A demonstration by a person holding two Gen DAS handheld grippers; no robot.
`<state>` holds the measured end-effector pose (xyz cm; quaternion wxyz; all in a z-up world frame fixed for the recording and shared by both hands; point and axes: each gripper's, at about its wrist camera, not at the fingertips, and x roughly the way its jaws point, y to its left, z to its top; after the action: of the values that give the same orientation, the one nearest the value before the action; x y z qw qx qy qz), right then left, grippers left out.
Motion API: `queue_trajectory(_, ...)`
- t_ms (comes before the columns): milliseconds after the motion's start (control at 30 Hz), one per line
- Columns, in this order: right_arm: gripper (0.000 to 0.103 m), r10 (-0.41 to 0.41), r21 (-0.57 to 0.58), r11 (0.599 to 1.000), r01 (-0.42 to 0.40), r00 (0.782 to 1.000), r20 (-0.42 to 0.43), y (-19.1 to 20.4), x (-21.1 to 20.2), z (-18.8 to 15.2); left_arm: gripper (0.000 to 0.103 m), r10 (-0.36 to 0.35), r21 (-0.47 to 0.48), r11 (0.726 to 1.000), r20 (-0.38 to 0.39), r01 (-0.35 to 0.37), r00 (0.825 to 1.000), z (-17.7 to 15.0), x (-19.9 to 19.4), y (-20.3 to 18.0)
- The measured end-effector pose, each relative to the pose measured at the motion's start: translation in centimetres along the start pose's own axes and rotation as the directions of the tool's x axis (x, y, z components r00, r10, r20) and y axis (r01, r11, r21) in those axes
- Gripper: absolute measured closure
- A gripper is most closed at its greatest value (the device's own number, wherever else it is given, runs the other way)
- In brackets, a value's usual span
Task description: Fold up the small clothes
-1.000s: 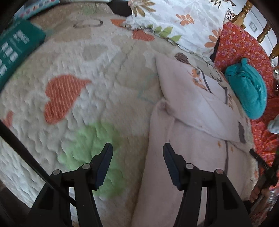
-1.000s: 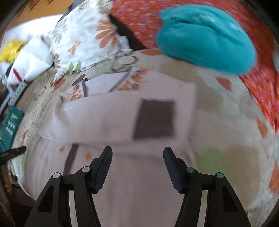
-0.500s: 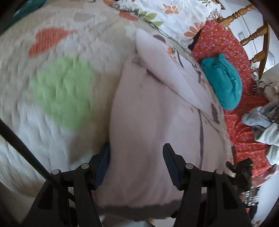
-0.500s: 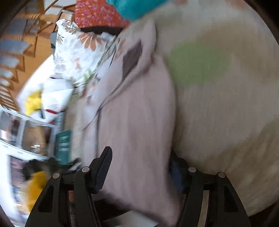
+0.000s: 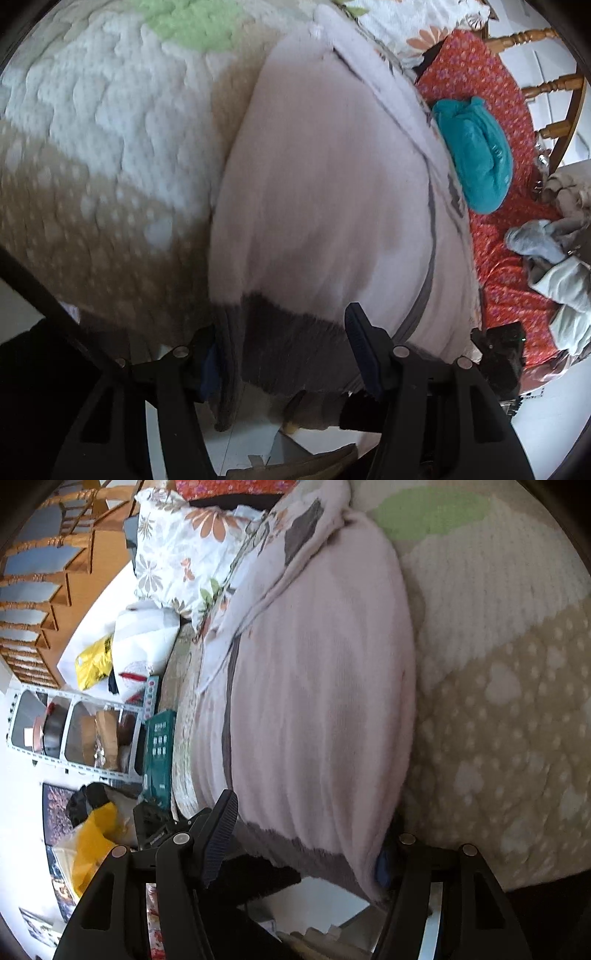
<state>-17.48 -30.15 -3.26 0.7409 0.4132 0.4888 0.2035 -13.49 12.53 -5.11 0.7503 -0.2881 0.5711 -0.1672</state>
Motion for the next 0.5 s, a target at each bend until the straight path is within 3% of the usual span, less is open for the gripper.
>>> queue_trajectory(200, 0.035, -0.018, -0.014, 1.000, 0.017, 0.997, -0.075, 0.2, 1.4, -2.2, 0.045, 0.043, 0.027, 0.999, 0.019, -0.043, 0.999, -0.7, 0.2, -0.7)
queue_trajectory(267, 0.041, -0.059, -0.034, 0.998, 0.056, 0.993, -0.098, 0.4, 2.2, -3.0, 0.055, 0.056, 0.021, 0.998, 0.030, -0.056, 0.998, -0.8, 0.1, -0.7)
queue_trajectory(300, 0.045, -0.075, -0.046, 0.996, 0.071, 0.992, -0.105, 0.5, 2.4, -3.3, 0.069, 0.075, 0.018, 0.997, 0.037, -0.075, 0.997, -0.9, 0.0, -0.7)
queue_trajectory(333, 0.054, -0.106, -0.065, 0.993, 0.099, 0.988, -0.112, 0.7, 2.7, -3.5, 0.081, 0.091, 0.015, 0.996, 0.041, -0.091, 0.995, -0.9, 0.0, -0.5)
queue_trajectory(400, 0.073, -0.177, -0.098, 0.981, 0.166, 0.977, -0.117, 1.0, 3.3, -3.8, 0.093, 0.104, 0.003, 0.995, 0.051, -0.104, 0.993, -1.0, -0.5, -0.1)
queue_trajectory(467, 0.098, -0.196, -0.096, 0.978, 0.184, 0.973, -0.123, 1.1, 3.6, -4.0, 0.095, 0.111, 0.002, 0.994, 0.066, -0.111, 0.992, -1.1, -1.2, -0.1)
queue_trajectory(500, 0.098, -0.207, -0.095, 0.976, 0.196, 0.971, -0.124, 1.1, 3.6, -4.2, 0.095, 0.132, 0.019, 0.991, 0.089, -0.134, 0.987, -1.2, -1.8, -0.6)
